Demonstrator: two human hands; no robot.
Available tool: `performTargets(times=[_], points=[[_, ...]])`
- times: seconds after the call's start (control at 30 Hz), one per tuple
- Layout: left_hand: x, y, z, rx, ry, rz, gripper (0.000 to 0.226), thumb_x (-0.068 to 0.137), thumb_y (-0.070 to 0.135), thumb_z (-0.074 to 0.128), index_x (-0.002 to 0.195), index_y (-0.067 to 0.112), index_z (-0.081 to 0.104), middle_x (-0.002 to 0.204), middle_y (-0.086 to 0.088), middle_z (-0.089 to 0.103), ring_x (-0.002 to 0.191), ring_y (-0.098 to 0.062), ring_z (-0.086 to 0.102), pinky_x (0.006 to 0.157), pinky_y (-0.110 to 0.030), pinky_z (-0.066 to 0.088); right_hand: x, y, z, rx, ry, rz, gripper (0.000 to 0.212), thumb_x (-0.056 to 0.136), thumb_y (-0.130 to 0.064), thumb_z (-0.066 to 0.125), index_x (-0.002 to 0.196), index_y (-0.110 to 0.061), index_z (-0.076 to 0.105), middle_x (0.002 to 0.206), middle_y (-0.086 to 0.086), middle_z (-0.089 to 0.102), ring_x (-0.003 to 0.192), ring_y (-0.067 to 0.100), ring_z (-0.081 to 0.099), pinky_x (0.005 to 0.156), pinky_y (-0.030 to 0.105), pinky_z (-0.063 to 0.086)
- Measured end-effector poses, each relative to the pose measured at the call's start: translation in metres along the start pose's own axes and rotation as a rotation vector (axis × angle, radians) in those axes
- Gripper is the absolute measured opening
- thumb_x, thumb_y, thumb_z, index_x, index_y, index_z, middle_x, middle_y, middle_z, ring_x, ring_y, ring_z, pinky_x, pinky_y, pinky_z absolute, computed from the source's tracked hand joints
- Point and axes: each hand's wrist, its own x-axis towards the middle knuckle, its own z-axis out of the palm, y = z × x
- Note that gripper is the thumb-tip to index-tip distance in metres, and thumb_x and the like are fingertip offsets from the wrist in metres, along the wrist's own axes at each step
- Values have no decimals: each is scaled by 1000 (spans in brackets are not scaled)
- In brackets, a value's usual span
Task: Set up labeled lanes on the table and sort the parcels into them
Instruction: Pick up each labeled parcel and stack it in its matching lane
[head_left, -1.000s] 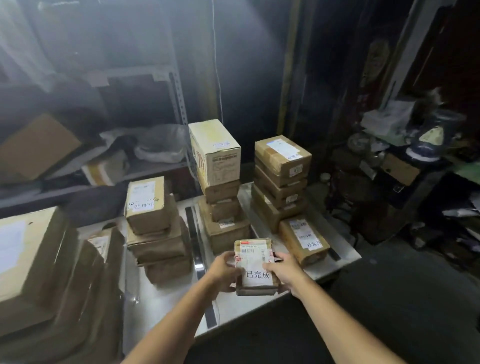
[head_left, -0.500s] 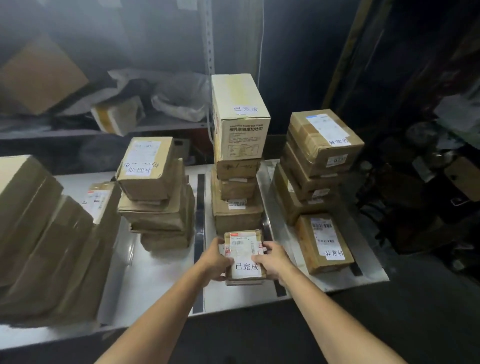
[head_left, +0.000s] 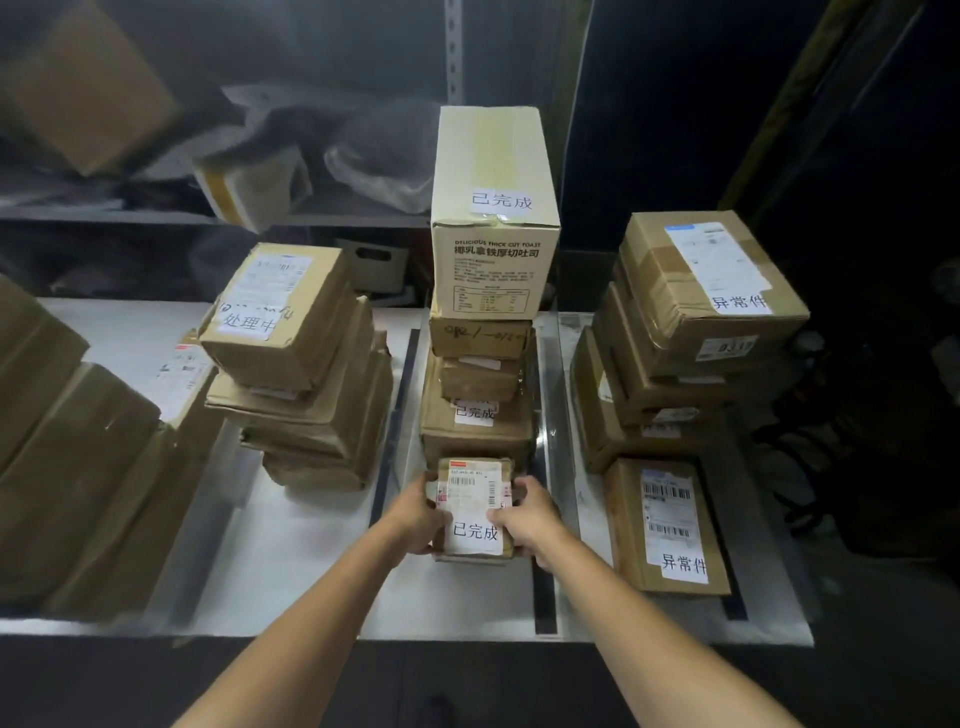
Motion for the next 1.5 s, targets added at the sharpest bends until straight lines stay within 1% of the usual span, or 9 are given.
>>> performTargets(times=[0.1, 0.2, 0.37, 0.53, 0.7, 0.87, 1.03, 1.2, 1.5], points=[[10, 0, -1, 27, 20, -6, 58, 94, -7, 54, 137, 28, 38, 112, -10, 66, 104, -31, 67, 76, -48, 62, 7, -5, 1, -3, -28, 10, 63, 90, 3, 65, 143, -17, 38, 128, 5, 62, 110, 23, 64, 65, 27, 58], [17, -2, -6, 136, 82, 47, 59, 90, -3, 56, 138, 27, 41, 106, -10, 68, 99, -31, 68, 79, -48, 61, 13, -6, 3, -47, -24, 23, 64, 88, 5, 66, 142, -17, 38, 129, 6, 61, 116, 24, 61, 82, 36, 59], [26, -5, -8, 192, 111, 63, 53, 89, -1, 55, 131, 29, 42, 102, -10, 68, 95, -32, 68, 71, -54, 61, 20, -5, 0, -68, -44, 24, 60, 88, 4, 66, 136, -19, 40, 130, 7, 61, 113, 24, 62, 61, 27, 55], [20, -1, -6, 305, 123, 87, 52, 92, 6, 56, 137, 26, 38, 104, -10, 68, 94, -31, 67, 73, -50, 62, 22, -11, -6, -219, -49, -3, 47, 89, -6, 67, 129, -19, 47, 121, 4, 63, 106, 23, 62, 79, 37, 59], [-3, 15, -16, 500, 93, 141, 50, 97, 27, 60, 143, 19, 43, 129, -10, 63, 114, -30, 61, 91, -38, 54, 11, -40, -23, -639, -78, -147, 33, 91, -26, 65, 122, -22, 55, 120, 3, 66, 106, 22, 64, 90, 35, 54], [-50, 32, -42, 659, 129, 123, 51, 93, 40, 60, 139, 22, 49, 136, -7, 60, 123, -27, 56, 98, -33, 46, -22, -85, -39, -1292, -105, -377, 32, 94, -32, 59, 122, -17, 59, 120, 7, 64, 104, 25, 63, 80, 36, 52], [-124, 24, -99, 823, 253, 46, 45, 88, 43, 52, 130, 26, 51, 134, -4, 60, 118, -32, 58, 95, -40, 49, -67, -138, -26, -1422, -171, -504, 43, 93, -36, 57, 130, -14, 57, 129, 9, 62, 112, 29, 62, 90, 36, 53], [-219, 1, -186, 845, 488, -54, 39, 95, 43, 53, 129, 24, 51, 131, -4, 58, 117, -29, 58, 88, -38, 48, -129, -208, 35, -1476, -194, -704, 45, 95, -37, 56, 132, -13, 56, 134, 9, 60, 118, 30, 59, 94, 38, 51], [-367, -93, -364, 661, 750, -181, 52, 98, 42, 53, 144, 19, 46, 148, -3, 49, 132, -28, 49, 108, -42, 41, -289, -305, 266, -1432, -273, -1214, 48, 84, -44, 65, 124, -17, 61, 124, 6, 65, 105, 28, 63, 89, 39, 54]])
